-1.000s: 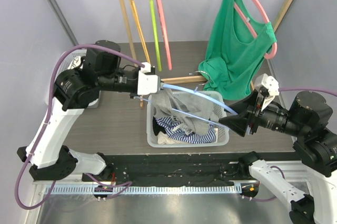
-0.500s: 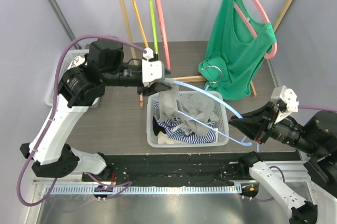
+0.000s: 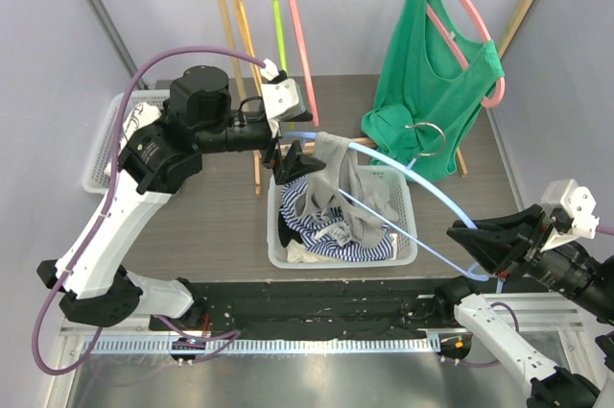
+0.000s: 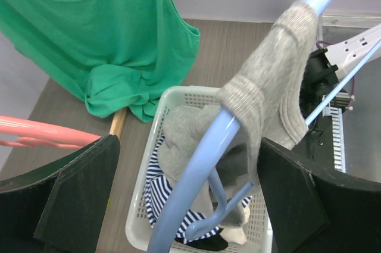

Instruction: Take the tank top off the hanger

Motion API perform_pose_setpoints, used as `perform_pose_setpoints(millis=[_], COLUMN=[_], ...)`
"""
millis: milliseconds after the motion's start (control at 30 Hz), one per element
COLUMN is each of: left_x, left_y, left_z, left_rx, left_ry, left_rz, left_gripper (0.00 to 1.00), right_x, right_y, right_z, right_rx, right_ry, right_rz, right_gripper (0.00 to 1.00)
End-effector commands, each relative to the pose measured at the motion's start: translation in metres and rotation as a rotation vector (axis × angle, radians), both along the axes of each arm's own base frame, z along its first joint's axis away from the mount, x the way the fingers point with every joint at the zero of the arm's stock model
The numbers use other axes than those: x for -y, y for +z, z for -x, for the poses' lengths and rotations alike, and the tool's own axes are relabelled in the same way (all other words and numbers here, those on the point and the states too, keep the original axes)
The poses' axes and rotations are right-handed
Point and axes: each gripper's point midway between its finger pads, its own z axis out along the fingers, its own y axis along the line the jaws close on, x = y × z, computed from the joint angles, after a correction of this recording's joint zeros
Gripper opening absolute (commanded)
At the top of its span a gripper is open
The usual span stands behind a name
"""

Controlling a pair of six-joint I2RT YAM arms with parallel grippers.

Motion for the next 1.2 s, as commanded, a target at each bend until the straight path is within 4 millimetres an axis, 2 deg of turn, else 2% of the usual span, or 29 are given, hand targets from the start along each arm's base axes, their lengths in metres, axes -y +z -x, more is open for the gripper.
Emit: perform_pose_setpoints(millis=[0, 200, 367, 467, 667, 733, 767, 867, 900, 967, 1133, 1167], left_x=[0.0, 0.009, 0.015, 0.018, 0.02, 0.021, 0.021, 0.024, 0.024, 0.025, 0.029, 0.029], left_y=[0.01, -0.004, -0.011, -0.011, 0.003, 0.003, 0.004, 0.001, 0.001, 0.001, -0.003, 0.0], left_z=[-0.002, -0.011, -0.016, -0.015, -0.007, -0.006, -0.004, -0.002, -0.001, -0.002, 0.0, 0.0], left_rx=[-0.048, -0.137, -0.124, -0.132, -0.132, -0.139, -0.145, -0.159, -0.16, -0.161, -0.195, -0.191], left_ry=[0.054, 0.117, 0.167, 0.157, 0.119, 0.112, 0.102, 0.085, 0.08, 0.08, 0.072, 0.073], left_rz=[0.081, 0.105, 0.084, 0.087, 0.118, 0.12, 0.123, 0.119, 0.119, 0.118, 0.116, 0.121], left_gripper=[1.0, 1.0, 1.0, 1.0, 0.96, 0.92, 0.9, 0.71, 0.6, 0.47, 0.24, 0.15], right_x=[0.002, 0.004, 0.002, 0.001, 0.002, 0.002, 0.002, 0.006, 0.008, 0.01, 0.012, 0.011], right_y=[0.024, 0.029, 0.026, 0.022, 0.011, 0.011, 0.01, 0.008, 0.009, 0.011, 0.009, 0.008], right_z=[-0.006, -0.009, -0.014, -0.018, -0.028, -0.031, -0.032, -0.037, -0.038, -0.04, -0.046, -0.047], right_rx=[0.042, 0.038, 0.012, 0.007, -0.01, -0.006, -0.008, -0.001, 0.003, 0.011, 0.015, 0.011], right_ry=[-0.03, -0.054, -0.056, -0.062, -0.083, -0.087, -0.091, -0.121, -0.138, -0.149, -0.169, -0.171], right_rz=[-0.03, -0.047, -0.04, -0.033, -0.001, 0.004, 0.005, 0.017, 0.018, 0.016, 0.029, 0.03], right_gripper=[0.01, 0.01, 0.01, 0.01, 0.01, 0.01, 0.01, 0.01, 0.01, 0.01, 0.01, 0.01])
